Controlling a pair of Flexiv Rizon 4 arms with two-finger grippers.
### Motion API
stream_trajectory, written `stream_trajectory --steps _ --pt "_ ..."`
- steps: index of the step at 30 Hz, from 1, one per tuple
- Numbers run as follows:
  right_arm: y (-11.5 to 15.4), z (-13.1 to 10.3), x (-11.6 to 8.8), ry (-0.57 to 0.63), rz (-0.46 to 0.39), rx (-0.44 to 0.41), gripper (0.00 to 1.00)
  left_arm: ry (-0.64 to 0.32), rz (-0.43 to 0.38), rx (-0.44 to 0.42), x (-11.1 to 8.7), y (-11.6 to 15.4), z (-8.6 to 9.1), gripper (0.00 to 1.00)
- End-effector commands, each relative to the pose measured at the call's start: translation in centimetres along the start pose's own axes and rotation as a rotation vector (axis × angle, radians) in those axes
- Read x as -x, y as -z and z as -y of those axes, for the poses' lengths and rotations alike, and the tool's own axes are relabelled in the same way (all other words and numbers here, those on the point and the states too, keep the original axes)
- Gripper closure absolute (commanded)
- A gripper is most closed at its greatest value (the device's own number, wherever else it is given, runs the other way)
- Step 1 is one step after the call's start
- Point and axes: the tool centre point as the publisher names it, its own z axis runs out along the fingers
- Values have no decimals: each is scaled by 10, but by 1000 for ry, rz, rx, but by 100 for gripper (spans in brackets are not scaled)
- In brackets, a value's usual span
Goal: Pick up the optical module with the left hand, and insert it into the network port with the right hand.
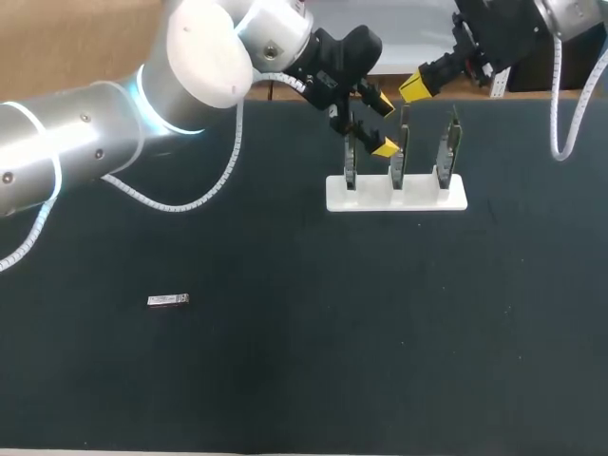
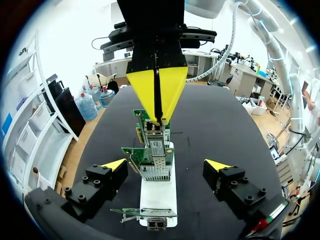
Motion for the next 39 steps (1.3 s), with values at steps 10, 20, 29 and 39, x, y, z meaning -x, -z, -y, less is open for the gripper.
stream_trajectory --steps 10,20,29,39 --pt "-9 6 -13 -25 -21 21 100 2 -6 -3 1 0 -2 0" --pt "-15 8 -20 -42 -45 32 100 2 -6 -3 1 0 -2 0" --pt "-17 6 -26 -60 -51 35 100 2 -6 -3 1 0 -2 0" --pt "-20 5 -32 -69 -69 37 100 2 -6 -3 1 0 -2 0"
